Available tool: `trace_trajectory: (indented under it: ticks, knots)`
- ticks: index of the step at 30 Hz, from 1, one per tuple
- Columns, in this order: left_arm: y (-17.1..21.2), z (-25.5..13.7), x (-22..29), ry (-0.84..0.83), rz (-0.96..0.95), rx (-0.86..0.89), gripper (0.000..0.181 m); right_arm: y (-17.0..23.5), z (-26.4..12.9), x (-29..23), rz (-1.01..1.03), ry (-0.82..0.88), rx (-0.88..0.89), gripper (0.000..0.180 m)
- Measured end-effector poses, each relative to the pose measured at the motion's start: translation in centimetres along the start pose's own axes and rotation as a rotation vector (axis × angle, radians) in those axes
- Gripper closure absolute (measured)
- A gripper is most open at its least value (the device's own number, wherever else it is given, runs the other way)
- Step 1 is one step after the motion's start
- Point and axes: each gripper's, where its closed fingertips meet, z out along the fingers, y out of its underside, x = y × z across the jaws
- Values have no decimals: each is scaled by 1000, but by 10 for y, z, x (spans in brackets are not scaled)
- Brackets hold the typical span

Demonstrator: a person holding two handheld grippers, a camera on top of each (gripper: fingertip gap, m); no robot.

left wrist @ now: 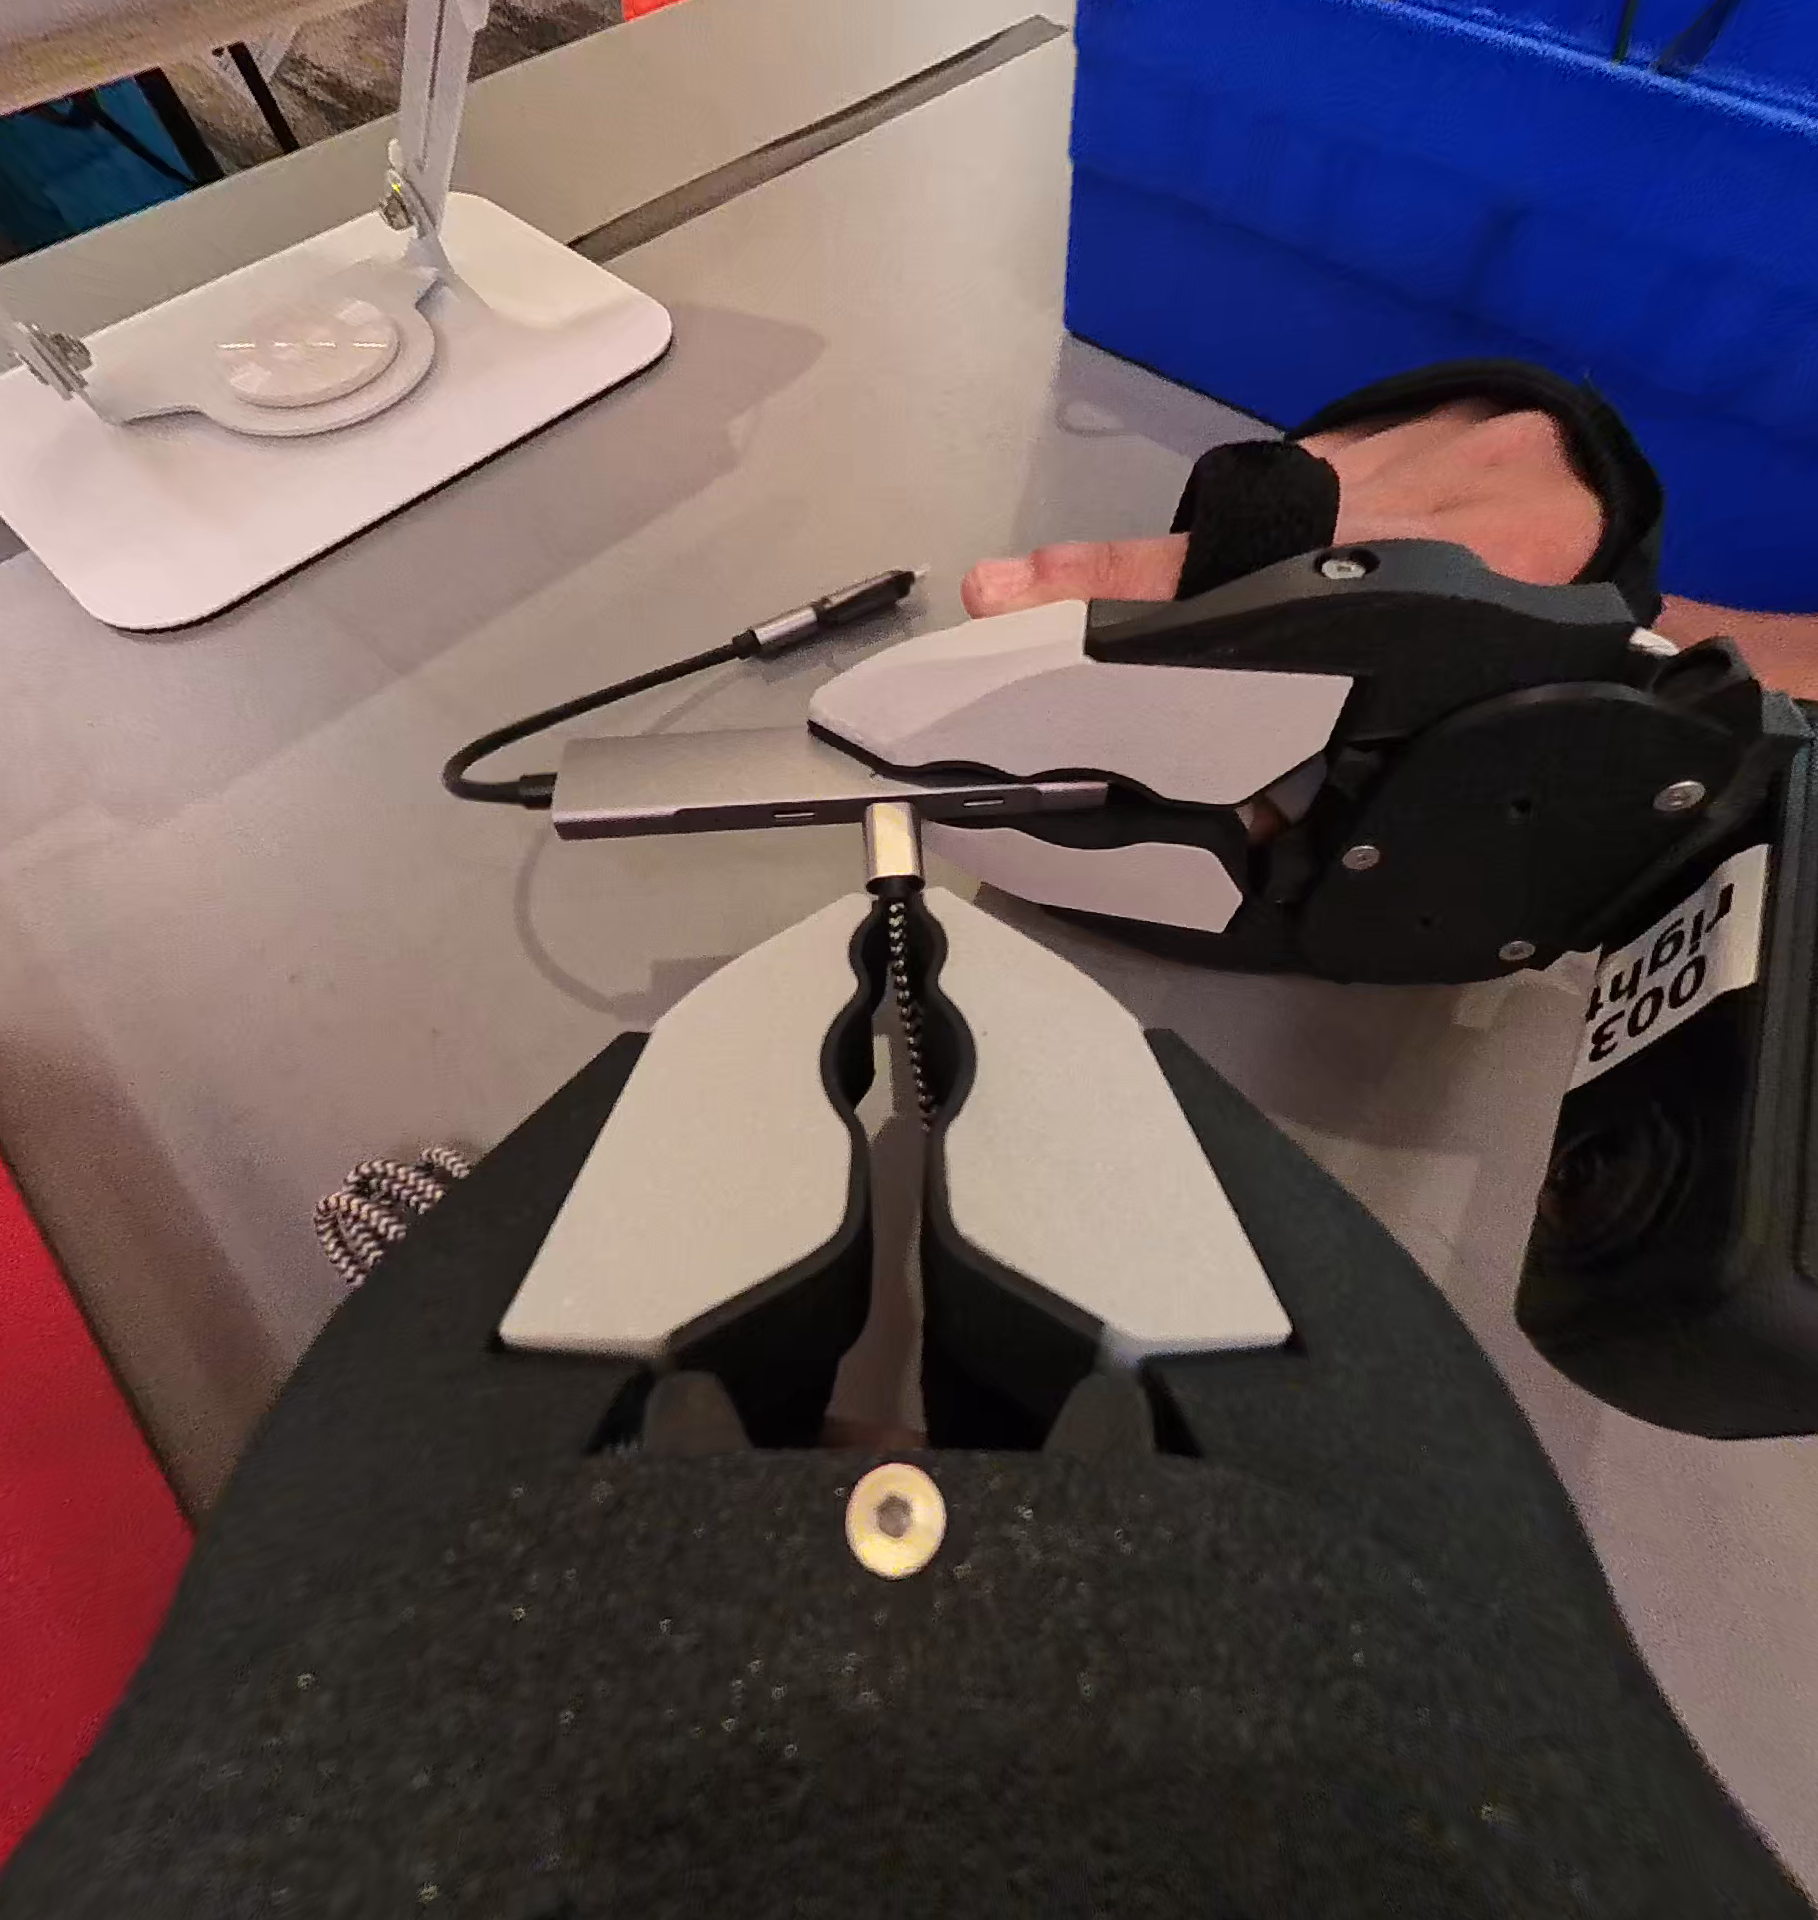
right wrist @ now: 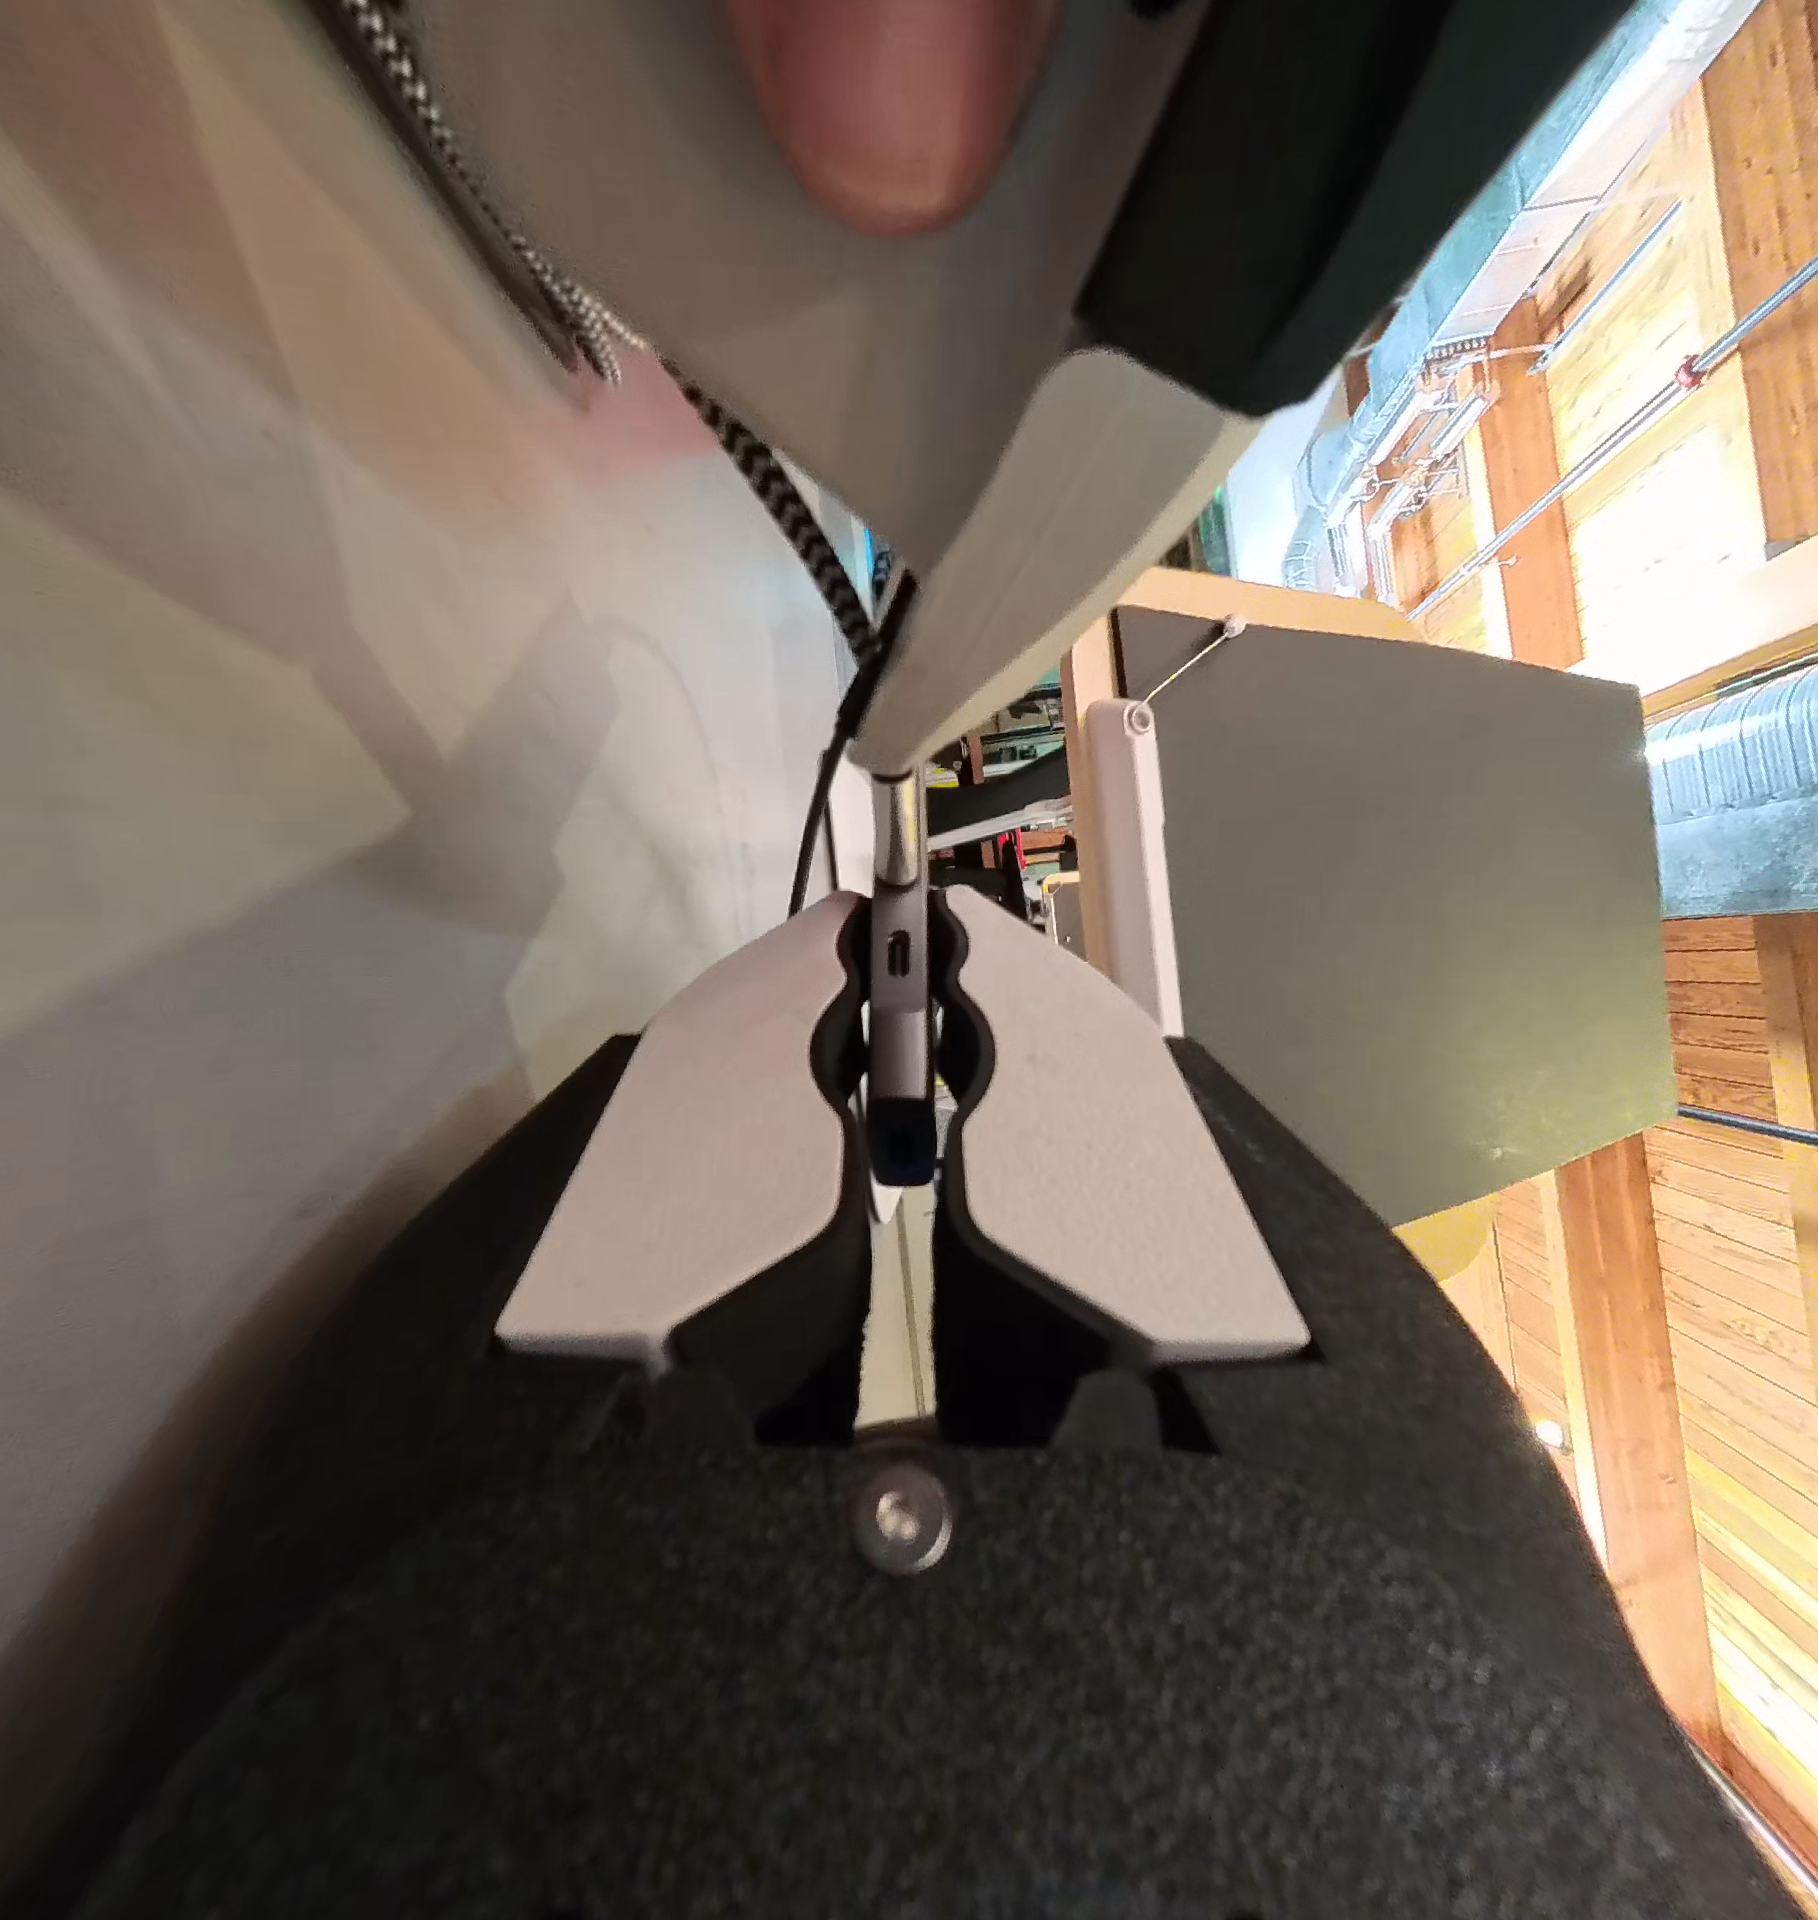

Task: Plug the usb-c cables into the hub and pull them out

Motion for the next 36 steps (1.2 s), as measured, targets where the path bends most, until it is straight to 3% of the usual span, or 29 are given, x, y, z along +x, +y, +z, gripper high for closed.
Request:
trace_trajectory:
  ticks: [4,8,15,21,24,27,29,36]
  knots:
    - [-2,-6,2,-14,-24,-12,178,-2,1,0,23,-3,40,171]
    - [-8,-59,29,2,36,35,163,9,5,-5,35,-40,-3,171]
    - [73,-145,100,199,-204,167,158,3,3,-1,155,-85,78,171]
    - [84,-164,89,169,-145,144,152,-1,2,-6,113,-94,95,171]
    - [78,-186,62,184,-96,111,142,-4,0,-8,97,-101,110,171]
    - [54,-210,-12,39,41,71,147,-3,1,-6,122,-96,108,171]
    - [50,-212,-52,49,90,-56,146,-3,1,-6,137,-105,111,171]
    - [113,-155,-134,98,258,-580,133,-4,-3,-12,115,-127,121,171]
